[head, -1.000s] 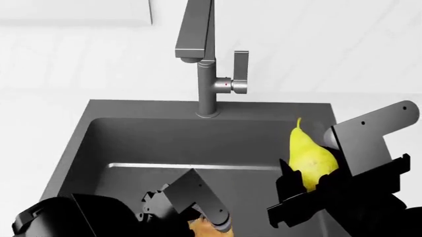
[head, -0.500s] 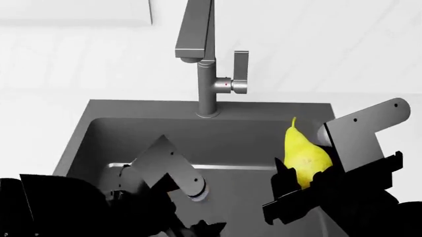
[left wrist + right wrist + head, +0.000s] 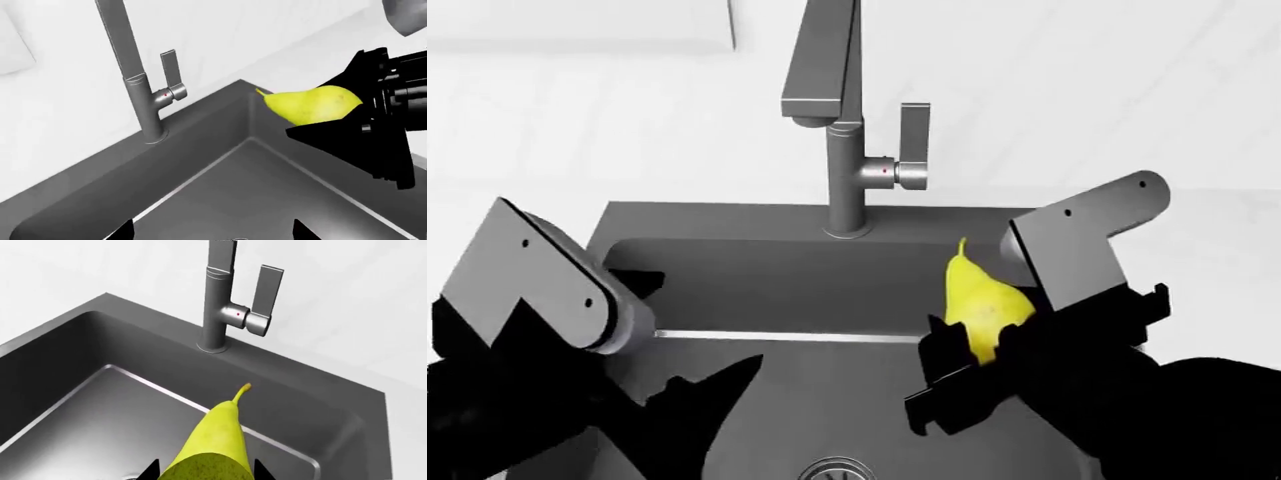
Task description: There is a mixed pile of frozen fruits and vegetables on the counter. Locate all the frozen vegetables and place the items in a bowl on the counter. Take all the frozen fruits and defrost them in a running sink.
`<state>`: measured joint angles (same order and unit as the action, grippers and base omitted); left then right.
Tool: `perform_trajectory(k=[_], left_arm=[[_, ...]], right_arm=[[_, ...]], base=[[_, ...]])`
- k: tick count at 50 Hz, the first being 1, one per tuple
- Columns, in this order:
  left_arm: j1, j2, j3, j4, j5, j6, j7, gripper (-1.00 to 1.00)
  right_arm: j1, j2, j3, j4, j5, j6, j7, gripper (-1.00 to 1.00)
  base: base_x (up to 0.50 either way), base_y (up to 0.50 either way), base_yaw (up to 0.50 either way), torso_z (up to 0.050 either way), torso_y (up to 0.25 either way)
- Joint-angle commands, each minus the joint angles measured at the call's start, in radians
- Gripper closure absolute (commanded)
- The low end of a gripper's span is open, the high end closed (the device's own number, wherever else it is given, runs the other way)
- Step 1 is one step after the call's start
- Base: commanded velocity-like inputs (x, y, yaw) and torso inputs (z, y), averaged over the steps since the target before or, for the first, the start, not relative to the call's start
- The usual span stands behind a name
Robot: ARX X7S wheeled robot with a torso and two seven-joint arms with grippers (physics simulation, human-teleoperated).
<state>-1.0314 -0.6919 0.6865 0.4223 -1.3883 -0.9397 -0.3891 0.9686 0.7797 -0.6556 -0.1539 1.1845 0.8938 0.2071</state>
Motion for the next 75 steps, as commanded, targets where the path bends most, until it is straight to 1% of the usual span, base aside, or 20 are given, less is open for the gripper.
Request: perform_trajectory(k=[1,4,8,18,20,23,30,39,44,46,53,67,75], left_arm=[[0.037,-0.143,-0.113,0.133,-0.11,0.037,-0.066,-1.0],[0.038,-0.176,-0.139,0.134,-0.14,0.047,-0.072,-1.0],[0.053,-0.195,-0.152,0.154,-0.157,0.058,-0.081,-1.0],[0.088,-0.219,-0.173,0.174,-0.179,0.088,-0.096,-1.0],[0.093,-0.224,-0.176,0.177,-0.183,0.092,-0.098,-1.0],[0.104,-0.22,-0.175,0.181,-0.187,0.099,-0.1,-1.0],[0.111,-0.251,-0.195,0.2,-0.209,0.109,-0.098,-1.0],[0.103,-0.238,-0.187,0.182,-0.203,0.105,-0.099,-1.0],[0.096,-0.228,-0.175,0.179,-0.194,0.094,-0.094,-1.0],[0.094,-0.225,-0.174,0.172,-0.192,0.094,-0.091,-1.0],[0.1,-0.223,-0.166,0.171,-0.177,0.092,-0.089,-1.0],[0.118,-0.247,-0.173,0.186,-0.184,0.098,-0.077,-1.0],[0.124,-0.252,-0.174,0.188,-0.182,0.101,-0.072,-1.0]], right_arm=[[0.07,-0.077,-0.038,0.077,-0.025,0.044,-0.044,1.0],[0.087,-0.102,-0.051,0.12,-0.04,0.045,-0.063,1.0],[0.126,-0.144,-0.079,0.201,-0.056,0.058,-0.115,1.0],[0.203,-0.261,-0.186,0.428,-0.152,0.045,-0.281,1.0],[0.223,-0.294,-0.212,0.494,-0.168,0.041,-0.344,1.0],[0.233,-0.33,-0.255,0.563,-0.213,0.017,-0.392,1.0],[0.254,-0.411,-0.319,0.71,-0.277,-0.024,-0.478,1.0],[0.263,-0.501,-0.376,0.868,-0.336,-0.081,-0.568,1.0],[0.276,-0.571,-0.426,0.998,-0.388,-0.131,-0.644,1.0],[0.288,-0.604,-0.433,1.072,-0.403,-0.162,-0.677,1.0],[0.317,-0.757,-0.464,1.452,-0.476,-0.333,-0.823,1.0],[0.276,-0.777,-0.364,1.461,-0.596,-0.324,-0.851,1.0],[0.276,-0.779,-0.348,1.46,-0.621,-0.317,-0.864,1.0]], base=[[0.0,0.0,0.0,0.0,0.0],[0.0,0.0,0.0,0.0,0.0],[0.0,0.0,0.0,0.0,0.0],[0.0,0.0,0.0,0.0,0.0],[0.0,0.0,0.0,0.0,0.0],[0.0,0.0,0.0,0.0,0.0],[0.0,0.0,0.0,0.0,0.0],[0.0,0.0,0.0,0.0,0.0],[0.0,0.0,0.0,0.0,0.0],[0.0,0.0,0.0,0.0,0.0],[0.0,0.0,0.0,0.001,0.0],[0.0,0.0,0.0,0.0,0.0],[0.0,0.0,0.0,0.0,0.0]])
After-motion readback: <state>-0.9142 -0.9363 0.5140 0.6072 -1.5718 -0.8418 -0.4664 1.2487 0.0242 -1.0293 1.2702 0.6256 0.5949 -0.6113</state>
